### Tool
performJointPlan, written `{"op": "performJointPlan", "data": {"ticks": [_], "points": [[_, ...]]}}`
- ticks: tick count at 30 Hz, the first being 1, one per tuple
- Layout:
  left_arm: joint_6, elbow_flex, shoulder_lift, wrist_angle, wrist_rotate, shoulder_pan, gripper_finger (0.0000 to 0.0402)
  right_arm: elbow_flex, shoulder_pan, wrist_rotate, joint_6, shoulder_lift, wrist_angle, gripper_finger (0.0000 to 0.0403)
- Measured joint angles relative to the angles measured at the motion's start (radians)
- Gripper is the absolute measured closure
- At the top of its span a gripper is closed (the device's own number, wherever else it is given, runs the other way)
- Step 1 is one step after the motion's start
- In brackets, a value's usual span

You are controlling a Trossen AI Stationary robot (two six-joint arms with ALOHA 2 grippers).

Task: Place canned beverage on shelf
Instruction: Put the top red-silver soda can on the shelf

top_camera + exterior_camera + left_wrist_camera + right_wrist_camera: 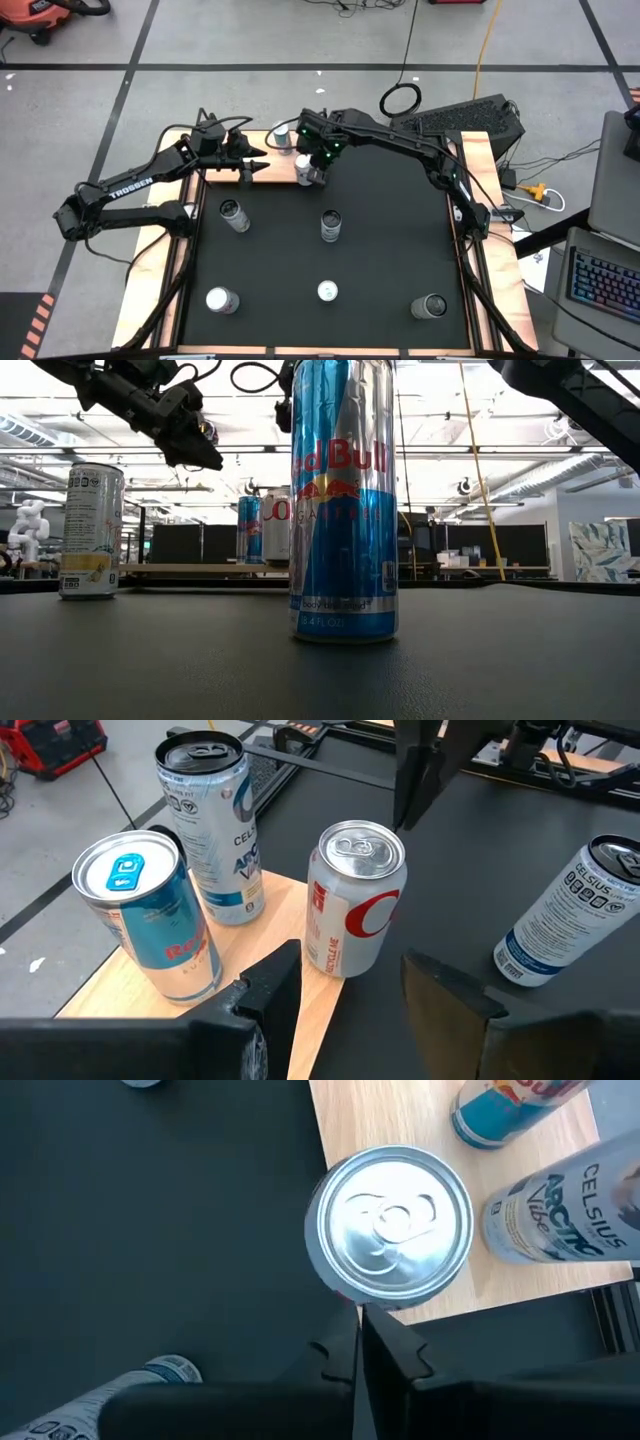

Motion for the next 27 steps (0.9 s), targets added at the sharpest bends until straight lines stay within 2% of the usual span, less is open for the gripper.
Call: {"op": "performJointPlan", "data": {"ticks": [10,15,27], "points": [[0.001,0.0,0.0,-0.001,0.0,0.0,0.0229,0.0,-0.002,0.01,0.015,0.007,0.004,0.0403],[0.001,0.0,0.0,-0.001,0.0,0.0,0.0229,0.0,-0.008,0.081,0.015,0.007,0.004,0.0403],[0.002,-0.001,0.0,0.0,0.0,0.0,0.0229,0.002,-0.028,0.078,0.03,0.029,0.019,0.0403]]}}
